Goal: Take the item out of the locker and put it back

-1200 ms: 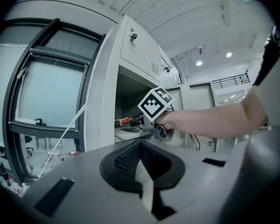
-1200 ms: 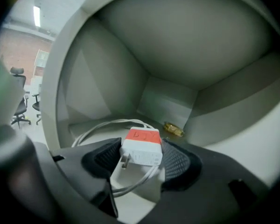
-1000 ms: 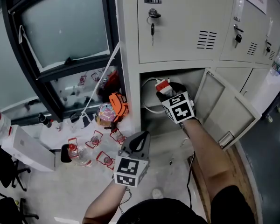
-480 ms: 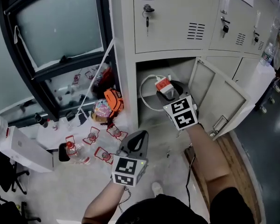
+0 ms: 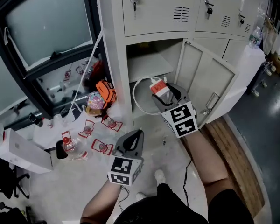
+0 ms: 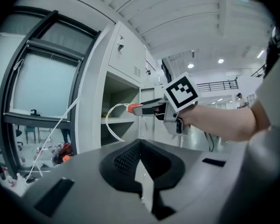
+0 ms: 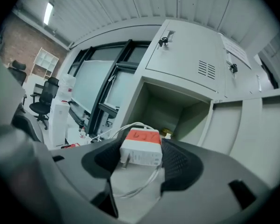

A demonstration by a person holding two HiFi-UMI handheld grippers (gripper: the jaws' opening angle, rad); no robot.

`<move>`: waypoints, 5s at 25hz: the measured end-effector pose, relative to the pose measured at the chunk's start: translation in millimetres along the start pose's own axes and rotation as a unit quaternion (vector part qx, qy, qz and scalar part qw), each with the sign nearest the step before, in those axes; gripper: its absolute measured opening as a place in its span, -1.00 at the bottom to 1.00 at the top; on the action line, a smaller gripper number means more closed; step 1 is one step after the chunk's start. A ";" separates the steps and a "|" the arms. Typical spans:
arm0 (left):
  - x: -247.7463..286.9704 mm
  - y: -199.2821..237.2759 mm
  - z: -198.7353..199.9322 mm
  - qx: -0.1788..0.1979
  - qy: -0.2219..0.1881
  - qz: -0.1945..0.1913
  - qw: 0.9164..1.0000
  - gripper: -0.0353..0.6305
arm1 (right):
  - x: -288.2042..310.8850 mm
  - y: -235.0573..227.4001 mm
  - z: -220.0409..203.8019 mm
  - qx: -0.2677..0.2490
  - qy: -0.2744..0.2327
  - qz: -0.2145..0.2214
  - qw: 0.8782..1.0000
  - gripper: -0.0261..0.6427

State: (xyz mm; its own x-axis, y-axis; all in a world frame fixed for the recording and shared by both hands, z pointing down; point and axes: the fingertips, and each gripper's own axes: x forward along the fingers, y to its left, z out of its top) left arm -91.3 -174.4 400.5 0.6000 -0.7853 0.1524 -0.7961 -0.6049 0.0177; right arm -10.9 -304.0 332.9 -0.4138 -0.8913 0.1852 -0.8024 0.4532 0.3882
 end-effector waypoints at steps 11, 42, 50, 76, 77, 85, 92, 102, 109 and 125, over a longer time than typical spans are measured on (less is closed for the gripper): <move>-20.9 -34.5 -25.1 0.000 0.007 0.001 1.000 -0.88 | -69.1 50.9 -42.0 0.067 -0.002 0.026 0.997 -0.12; -18.5 -190.5 -51.3 -0.021 0.014 0.128 0.991 -0.88 | -203.9 28.5 -122.8 0.098 -0.042 0.157 0.982 -0.12; -15.9 -186.0 -57.5 -0.022 0.023 0.135 0.990 -0.88 | -195.3 33.0 -130.1 0.102 -0.039 0.165 0.980 -0.12; -20.2 -39.4 -56.8 -0.023 0.026 0.072 0.997 -0.88 | -77.2 75.6 -94.2 0.130 -0.003 0.091 0.987 -0.12; -20.6 -34.4 -57.2 -0.023 0.026 0.068 0.997 -0.88 | -72.9 76.5 -92.8 0.131 -0.002 0.085 0.988 -0.12; -21.0 -6.5 -53.4 -0.012 0.018 0.028 0.999 -0.88 | -49.1 74.8 -88.8 0.142 0.008 0.034 0.989 -0.12; -16.4 2.8 -49.1 -0.011 0.014 0.011 1.000 -0.88 | -32.6 58.4 -85.8 0.139 0.016 0.008 0.990 -0.12; 21.5 22.4 -47.1 -0.012 0.022 0.021 0.999 -0.88 | 22.6 30.4 -100.7 0.143 0.024 0.017 0.989 -0.12; 69.0 41.5 -41.4 -0.016 0.023 0.042 0.999 -0.88 | 74.2 7.7 -114.4 0.145 0.029 0.041 0.988 -0.12; 136.1 72.0 -49.0 -0.028 0.039 0.073 0.996 -0.88 | 177.7 -3.5 -164.6 0.152 0.064 0.086 0.983 -0.12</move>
State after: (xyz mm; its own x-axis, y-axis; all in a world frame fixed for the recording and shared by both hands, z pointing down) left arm -70.9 -318.3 470.9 0.4715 -0.8501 0.2346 -0.8788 -0.4752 0.0444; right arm -10.8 -466.0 513.1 -0.5120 -0.7868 0.3446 -0.8250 0.5622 0.0579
